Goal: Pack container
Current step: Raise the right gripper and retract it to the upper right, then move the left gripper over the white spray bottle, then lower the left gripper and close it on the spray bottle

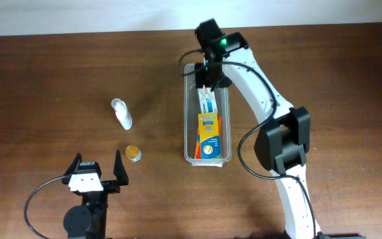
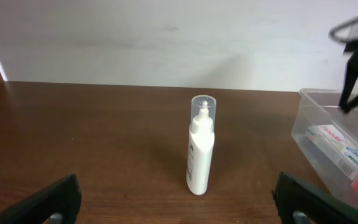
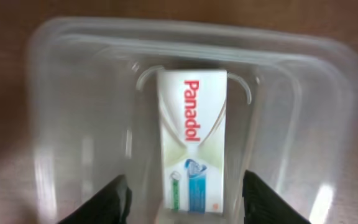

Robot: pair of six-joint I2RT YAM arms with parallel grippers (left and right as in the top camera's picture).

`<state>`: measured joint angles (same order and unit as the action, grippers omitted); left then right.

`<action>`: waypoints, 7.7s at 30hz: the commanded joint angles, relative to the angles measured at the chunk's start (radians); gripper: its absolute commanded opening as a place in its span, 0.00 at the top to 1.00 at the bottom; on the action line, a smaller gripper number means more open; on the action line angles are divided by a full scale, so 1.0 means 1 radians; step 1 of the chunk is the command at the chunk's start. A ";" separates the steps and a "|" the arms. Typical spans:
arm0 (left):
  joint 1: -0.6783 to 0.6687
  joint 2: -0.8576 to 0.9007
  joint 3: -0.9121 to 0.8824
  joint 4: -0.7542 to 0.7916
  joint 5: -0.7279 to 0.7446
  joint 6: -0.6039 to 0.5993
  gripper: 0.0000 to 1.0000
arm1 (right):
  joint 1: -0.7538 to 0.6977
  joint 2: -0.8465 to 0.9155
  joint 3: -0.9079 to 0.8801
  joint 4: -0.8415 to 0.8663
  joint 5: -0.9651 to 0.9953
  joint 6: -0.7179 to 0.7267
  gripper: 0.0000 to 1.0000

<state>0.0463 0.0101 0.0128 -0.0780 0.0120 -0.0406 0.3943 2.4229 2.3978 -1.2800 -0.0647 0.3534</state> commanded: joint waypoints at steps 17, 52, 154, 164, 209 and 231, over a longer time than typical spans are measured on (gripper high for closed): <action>0.004 -0.005 -0.004 -0.002 0.015 0.019 0.01 | -0.001 -0.045 0.307 -0.418 -0.191 0.032 0.92; 0.004 -0.005 -0.004 -0.002 0.015 0.019 0.01 | -0.591 -0.088 0.338 -0.389 0.316 0.064 0.01; -0.060 1.833 1.702 -1.022 0.077 -0.010 0.01 | -0.624 -0.039 0.334 -0.282 0.316 0.067 0.02; -0.066 1.911 1.702 -1.049 0.013 -0.072 0.01 | -0.624 -0.039 0.334 -0.282 0.316 0.067 0.02; -0.114 2.032 1.701 -1.081 -0.016 -0.105 0.01 | -0.624 -0.039 0.334 -0.282 0.316 0.067 0.02; -0.114 2.038 1.701 -1.053 -0.017 -0.104 0.08 | -0.624 -0.039 0.334 -0.282 0.316 0.067 0.01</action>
<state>-0.0719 2.0377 1.6966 -1.1236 -0.0082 -0.1364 -0.2302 2.3760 2.7136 -1.5627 0.2325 0.4152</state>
